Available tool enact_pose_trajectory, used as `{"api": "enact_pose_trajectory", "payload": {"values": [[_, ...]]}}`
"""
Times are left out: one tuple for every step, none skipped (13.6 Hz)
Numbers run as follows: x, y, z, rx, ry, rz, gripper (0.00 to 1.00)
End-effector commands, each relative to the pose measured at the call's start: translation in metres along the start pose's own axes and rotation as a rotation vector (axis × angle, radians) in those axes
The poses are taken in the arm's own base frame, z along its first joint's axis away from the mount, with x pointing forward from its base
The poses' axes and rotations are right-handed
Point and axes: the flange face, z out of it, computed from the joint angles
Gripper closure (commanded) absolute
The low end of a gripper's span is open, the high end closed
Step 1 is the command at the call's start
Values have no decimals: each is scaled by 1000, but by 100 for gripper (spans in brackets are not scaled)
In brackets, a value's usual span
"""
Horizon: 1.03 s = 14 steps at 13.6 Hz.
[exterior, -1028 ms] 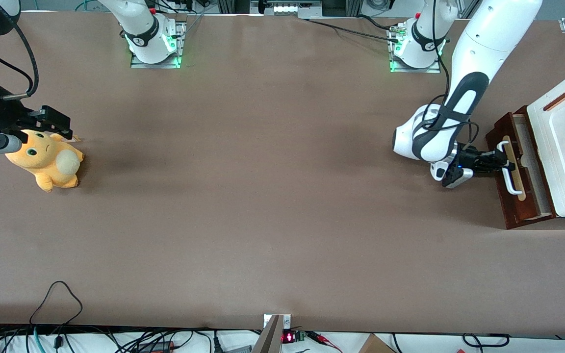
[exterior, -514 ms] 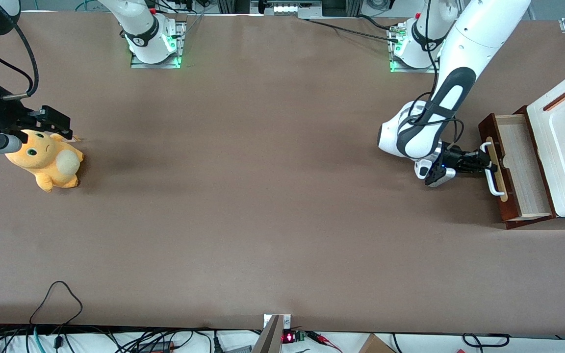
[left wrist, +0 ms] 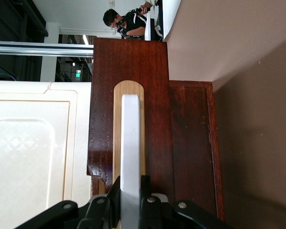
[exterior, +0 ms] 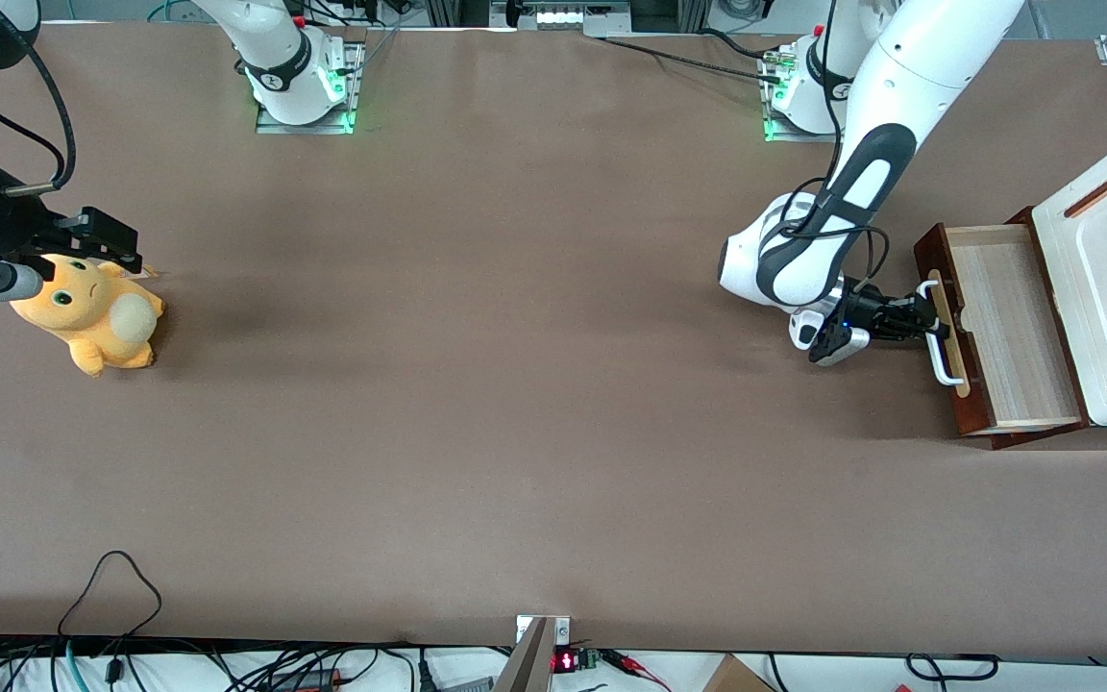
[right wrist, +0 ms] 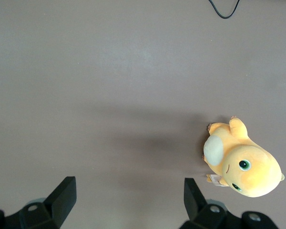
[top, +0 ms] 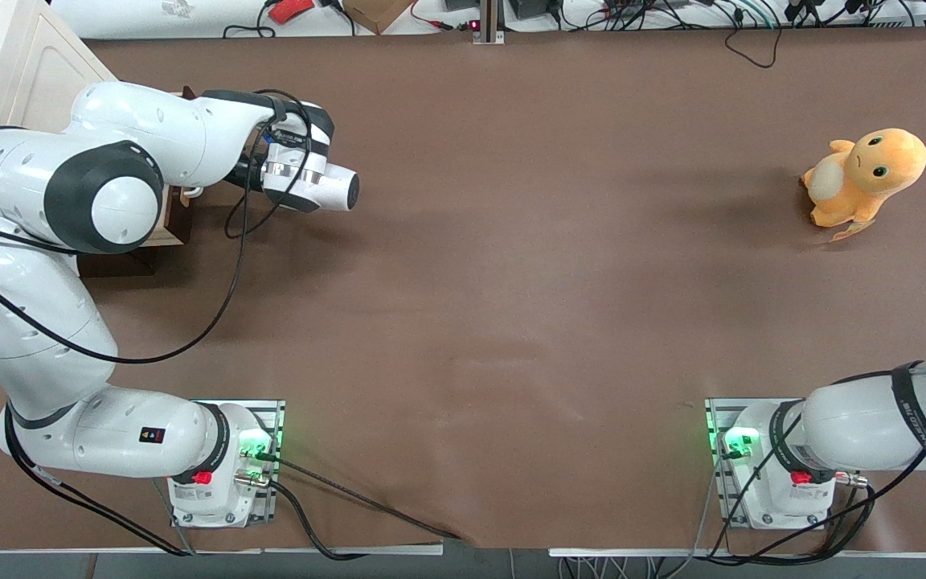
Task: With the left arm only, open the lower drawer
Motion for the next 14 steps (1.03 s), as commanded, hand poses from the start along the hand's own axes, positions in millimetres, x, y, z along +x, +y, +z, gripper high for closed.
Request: {"api": "enact_pose_trajectory", "payload": {"values": [[11, 1, -18, -46, 26, 28, 37], [9, 1, -14, -43, 20, 37, 0], [11, -1, -11, -42, 16, 31, 0], [11, -3, -12, -43, 14, 28, 0], [12, -6, -13, -52, 2, 18, 0], [15, -16, -14, -76, -30, -6, 0], [20, -27, -16, -103, -60, -32, 0], [26, -35, -22, -143, -82, -50, 0], [28, -45, -27, -193, -110, -48, 0], [39, -61, -35, -256, -129, -76, 0], [47, -75, -40, -305, -157, -82, 0], [56, -93, -45, -364, -187, -61, 0], [69, -116, -50, -438, -210, -39, 0], [79, -139, -55, -524, -235, -3, 0]]}}
